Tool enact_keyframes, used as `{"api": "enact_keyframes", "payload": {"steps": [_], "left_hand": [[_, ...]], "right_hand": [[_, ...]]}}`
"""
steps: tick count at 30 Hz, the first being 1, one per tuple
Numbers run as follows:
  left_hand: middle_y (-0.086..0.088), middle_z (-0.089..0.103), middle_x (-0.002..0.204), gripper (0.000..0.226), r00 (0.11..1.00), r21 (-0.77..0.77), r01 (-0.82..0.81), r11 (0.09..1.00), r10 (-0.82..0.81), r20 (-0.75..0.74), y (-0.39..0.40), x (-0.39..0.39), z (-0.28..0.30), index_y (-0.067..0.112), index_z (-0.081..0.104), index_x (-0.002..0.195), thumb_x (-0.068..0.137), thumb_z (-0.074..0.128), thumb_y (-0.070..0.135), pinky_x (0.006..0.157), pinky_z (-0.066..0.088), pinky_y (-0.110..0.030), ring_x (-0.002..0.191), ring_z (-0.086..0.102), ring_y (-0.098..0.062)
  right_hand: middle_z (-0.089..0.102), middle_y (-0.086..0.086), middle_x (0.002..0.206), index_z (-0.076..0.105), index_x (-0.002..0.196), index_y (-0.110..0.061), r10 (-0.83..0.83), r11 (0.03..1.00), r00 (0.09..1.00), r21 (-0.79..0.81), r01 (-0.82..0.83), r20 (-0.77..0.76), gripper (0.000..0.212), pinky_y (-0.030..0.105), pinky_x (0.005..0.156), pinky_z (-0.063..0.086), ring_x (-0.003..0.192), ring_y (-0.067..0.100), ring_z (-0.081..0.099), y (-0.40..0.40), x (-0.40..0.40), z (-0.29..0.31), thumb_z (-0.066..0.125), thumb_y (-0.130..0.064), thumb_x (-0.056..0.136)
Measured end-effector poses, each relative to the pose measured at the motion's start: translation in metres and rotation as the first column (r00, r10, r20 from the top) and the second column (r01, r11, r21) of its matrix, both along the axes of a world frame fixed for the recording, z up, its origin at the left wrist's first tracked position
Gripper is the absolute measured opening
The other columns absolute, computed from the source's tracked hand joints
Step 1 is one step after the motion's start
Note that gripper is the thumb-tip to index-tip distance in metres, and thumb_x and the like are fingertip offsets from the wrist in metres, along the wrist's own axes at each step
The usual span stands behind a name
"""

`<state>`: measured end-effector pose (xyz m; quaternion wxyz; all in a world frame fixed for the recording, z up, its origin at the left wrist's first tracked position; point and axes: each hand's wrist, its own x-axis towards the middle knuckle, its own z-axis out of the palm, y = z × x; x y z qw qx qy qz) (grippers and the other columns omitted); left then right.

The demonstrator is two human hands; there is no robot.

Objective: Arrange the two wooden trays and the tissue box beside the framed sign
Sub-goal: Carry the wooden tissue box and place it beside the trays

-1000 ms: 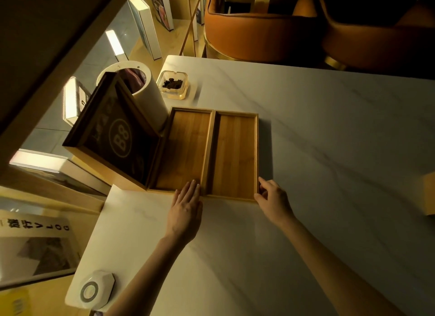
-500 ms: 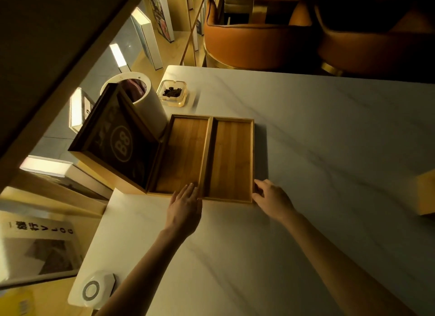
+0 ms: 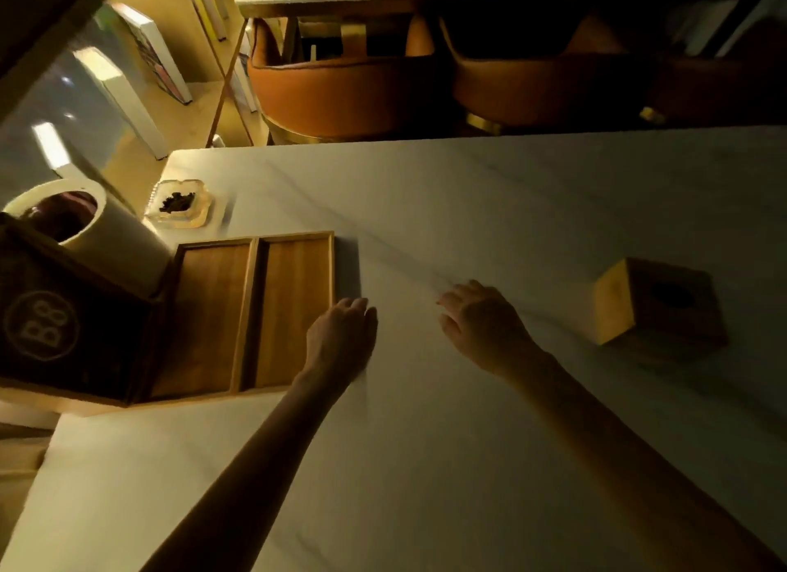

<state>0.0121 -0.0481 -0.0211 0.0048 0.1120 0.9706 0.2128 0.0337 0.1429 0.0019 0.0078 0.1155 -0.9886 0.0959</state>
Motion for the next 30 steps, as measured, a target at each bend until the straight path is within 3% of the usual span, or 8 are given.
{"api": "enact_keyframes", "payload": {"steps": [3,6,12,17,22,26,28,30], "left_hand": [[-0.015,0.057,0.127,0.036,0.999,0.115,0.032,0.993,-0.03,-0.026,0.067,-0.001,0.001,0.008,0.045,0.125,0.093,0.04,0.025,0.086,0.051,-0.037,0.111,0.058,-0.028],[-0.016,0.039,0.143,0.046,0.986,0.09,0.156,0.984,-0.16,0.036,0.132,-0.002,-0.003,0.007,0.029,0.135,0.094,0.038,0.025,0.107,0.034,-0.039,0.132,0.036,-0.029],[-0.015,0.019,0.152,0.057,0.943,0.134,0.262,0.956,-0.283,0.177,0.235,0.003,-0.012,0.007,0.011,0.14,0.094,0.032,0.033,0.114,0.018,-0.04,0.141,0.014,-0.029],[-0.018,0.033,0.146,0.056,0.787,0.269,0.184,0.945,-0.306,0.535,0.288,0.026,-0.019,0.005,0.015,0.139,0.095,0.031,0.036,0.107,0.031,-0.039,0.132,0.033,-0.032],[-0.027,0.056,0.12,0.042,0.715,0.381,0.089,0.92,-0.325,0.619,0.321,0.032,-0.016,-0.001,0.044,0.122,0.095,0.035,0.029,0.092,0.042,-0.043,0.109,0.053,-0.038],[-0.022,0.052,0.093,0.038,0.55,0.529,-0.32,0.786,-0.3,0.779,0.338,0.028,-0.018,-0.007,0.053,0.109,0.093,0.042,0.026,0.078,0.04,-0.041,0.086,0.049,-0.029],[-0.019,0.053,0.089,0.036,0.557,0.503,-0.365,0.783,-0.249,0.792,0.347,0.027,-0.023,-0.006,0.055,0.109,0.092,0.045,0.025,0.076,0.042,-0.04,0.082,0.05,-0.029],[-0.017,0.056,0.086,0.034,0.597,0.488,-0.391,0.78,-0.188,0.78,0.353,0.029,-0.026,-0.003,0.058,0.108,0.091,0.048,0.025,0.079,0.049,-0.043,0.078,0.054,-0.028]], "right_hand": [[0.063,0.016,0.103,0.058,0.101,-0.003,-0.076,0.997,0.995,0.01,0.077,-0.061,0.024,0.043,0.084,0.043,0.1,0.034,0.054,0.063,0.005,0.007,0.046,-0.017,0.085],[0.063,0.017,0.112,0.057,0.11,-0.003,-0.155,0.988,0.985,0.002,0.156,-0.075,0.03,0.043,0.089,0.043,0.111,0.034,0.052,0.125,0.01,0.007,0.049,-0.015,0.084],[0.05,0.02,0.133,0.043,0.129,-0.003,-0.439,0.893,0.896,-0.138,0.428,-0.062,0.043,0.044,0.107,0.029,0.126,0.034,0.04,0.235,0.022,-0.007,0.048,-0.017,0.089],[0.027,0.016,0.149,0.018,0.141,-0.012,-0.639,0.694,0.738,-0.252,0.675,0.218,0.058,0.044,0.11,0.025,0.136,0.031,0.024,0.306,0.024,-0.026,0.044,-0.029,0.091],[0.014,0.003,0.154,0.002,0.142,-0.031,-0.499,0.407,0.597,-0.438,0.801,0.628,0.082,0.038,0.109,0.026,0.138,0.024,0.023,0.341,0.019,-0.045,0.059,-0.034,0.083],[0.03,0.0,0.146,0.012,0.139,-0.036,-0.406,0.312,0.617,-0.533,0.787,0.674,0.083,0.031,0.098,0.038,0.124,0.018,0.041,0.351,0.019,-0.053,0.067,-0.034,0.076],[0.038,-0.002,0.139,0.024,0.134,-0.037,-0.374,0.262,0.647,-0.593,0.761,0.664,0.069,0.024,0.084,0.042,0.106,0.007,0.048,0.353,0.02,-0.056,0.064,-0.036,0.078],[0.037,-0.002,0.139,0.031,0.13,-0.034,-0.398,0.264,0.665,-0.615,0.743,0.632,0.06,0.025,0.088,0.037,0.113,0.007,0.043,0.355,0.02,-0.058,0.063,-0.037,0.079]]}}
